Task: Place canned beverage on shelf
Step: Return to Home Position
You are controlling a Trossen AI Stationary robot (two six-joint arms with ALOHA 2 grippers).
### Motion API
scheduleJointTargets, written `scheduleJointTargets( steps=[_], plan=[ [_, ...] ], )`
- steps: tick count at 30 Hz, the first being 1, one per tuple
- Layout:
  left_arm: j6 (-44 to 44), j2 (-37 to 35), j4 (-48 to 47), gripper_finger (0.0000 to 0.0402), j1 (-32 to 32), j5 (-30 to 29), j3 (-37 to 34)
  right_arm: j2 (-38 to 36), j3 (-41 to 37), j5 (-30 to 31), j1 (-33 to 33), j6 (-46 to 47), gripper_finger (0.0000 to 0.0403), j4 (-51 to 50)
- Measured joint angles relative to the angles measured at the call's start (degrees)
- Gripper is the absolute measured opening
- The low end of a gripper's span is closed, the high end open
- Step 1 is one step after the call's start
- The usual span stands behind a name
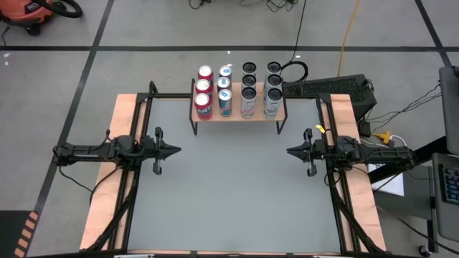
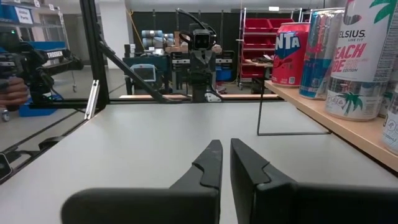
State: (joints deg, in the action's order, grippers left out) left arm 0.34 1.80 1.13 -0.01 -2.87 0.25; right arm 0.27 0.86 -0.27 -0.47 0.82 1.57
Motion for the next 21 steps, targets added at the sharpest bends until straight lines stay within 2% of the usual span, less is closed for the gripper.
scheduleJointTargets(
  steps=[21],
  plan=[
    [1.97, -1.75, 0.07, 0.0000, 0.00, -0.49, -0.02, 0.02, 0.00, 0.04, 0.00, 0.04, 0.0000, 0.24]
  ],
)
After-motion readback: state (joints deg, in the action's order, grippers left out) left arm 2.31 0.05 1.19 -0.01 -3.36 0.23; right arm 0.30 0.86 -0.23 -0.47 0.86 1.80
